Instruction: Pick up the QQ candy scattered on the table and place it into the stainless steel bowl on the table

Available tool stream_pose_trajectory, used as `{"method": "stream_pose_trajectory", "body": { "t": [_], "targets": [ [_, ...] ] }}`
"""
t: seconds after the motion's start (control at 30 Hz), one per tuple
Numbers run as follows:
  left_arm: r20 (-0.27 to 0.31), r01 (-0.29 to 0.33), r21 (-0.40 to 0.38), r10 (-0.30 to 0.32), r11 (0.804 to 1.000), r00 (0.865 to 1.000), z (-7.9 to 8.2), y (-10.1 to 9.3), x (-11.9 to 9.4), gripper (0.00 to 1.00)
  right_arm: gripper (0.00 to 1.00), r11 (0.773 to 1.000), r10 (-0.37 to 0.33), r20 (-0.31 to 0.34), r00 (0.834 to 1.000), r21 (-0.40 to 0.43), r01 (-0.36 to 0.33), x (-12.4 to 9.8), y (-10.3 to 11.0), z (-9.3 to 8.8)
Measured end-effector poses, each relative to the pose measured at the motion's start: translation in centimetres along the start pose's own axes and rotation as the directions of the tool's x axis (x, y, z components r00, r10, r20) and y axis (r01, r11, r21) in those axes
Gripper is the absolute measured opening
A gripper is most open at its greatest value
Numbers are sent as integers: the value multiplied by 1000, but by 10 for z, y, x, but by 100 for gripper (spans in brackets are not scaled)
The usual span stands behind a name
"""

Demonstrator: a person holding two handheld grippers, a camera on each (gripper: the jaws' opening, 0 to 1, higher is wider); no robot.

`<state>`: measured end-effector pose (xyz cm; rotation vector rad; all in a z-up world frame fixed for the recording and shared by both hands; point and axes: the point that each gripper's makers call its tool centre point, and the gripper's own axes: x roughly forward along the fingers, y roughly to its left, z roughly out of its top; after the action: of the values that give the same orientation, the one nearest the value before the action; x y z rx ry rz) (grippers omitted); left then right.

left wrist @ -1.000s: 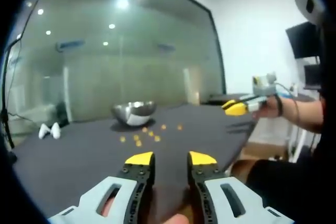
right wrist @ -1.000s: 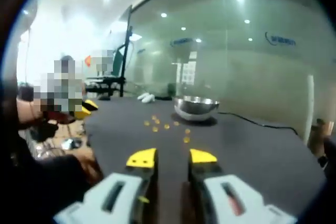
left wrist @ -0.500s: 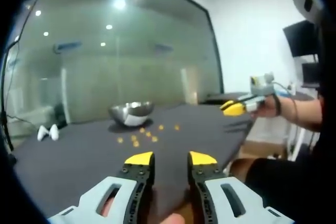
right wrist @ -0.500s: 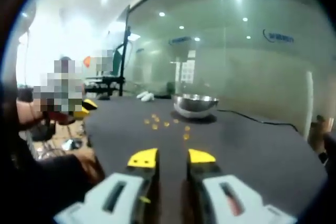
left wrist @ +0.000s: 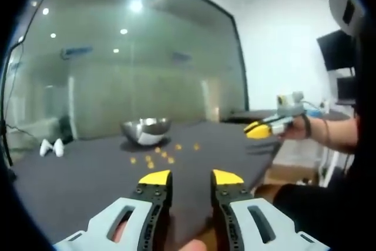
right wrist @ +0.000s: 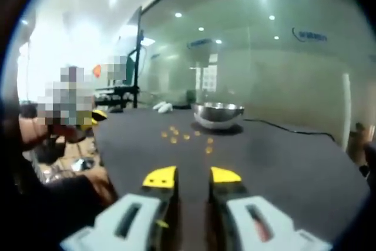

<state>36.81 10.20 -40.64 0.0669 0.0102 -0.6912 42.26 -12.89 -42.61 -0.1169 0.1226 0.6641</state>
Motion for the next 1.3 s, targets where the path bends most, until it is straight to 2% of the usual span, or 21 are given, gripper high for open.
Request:
{"method": "stream_pose_trajectory", "body": {
  "t": [0.3, 0.5, 0.6, 0.73, 1.07, 1.3],
  "targets": [
    [-31, -13, 51, 14, 999, 999, -7, 6, 2, 28, 21, 999, -6, -8, 1000, 38, 6, 7, -9, -5],
    [-34, -11, 51, 13, 999, 999, -9, 7, 2, 28, 21, 1000, 7, -20, 1000, 30, -7, 18, -10, -3],
    [-41, -11, 55, 13, 998, 999, -12, 8, 1, 28, 21, 1000, 24, -30, 999, 10, -23, 28, -9, -1],
    [-53, -7, 65, 11, 998, 999, -15, 9, 0, 28, 22, 997, 67, -23, 997, 39, -66, 44, -8, 2],
    [-46, 10, 54, -7, 998, 999, -11, 6, -8, 28, 22, 992, 111, -104, 988, 75, -104, 92, -23, -18],
    [-29, 12, 43, -10, 999, 1000, -6, 6, -12, 28, 22, 992, 115, -143, 983, 59, -107, 117, -31, -26]
  ]
}}
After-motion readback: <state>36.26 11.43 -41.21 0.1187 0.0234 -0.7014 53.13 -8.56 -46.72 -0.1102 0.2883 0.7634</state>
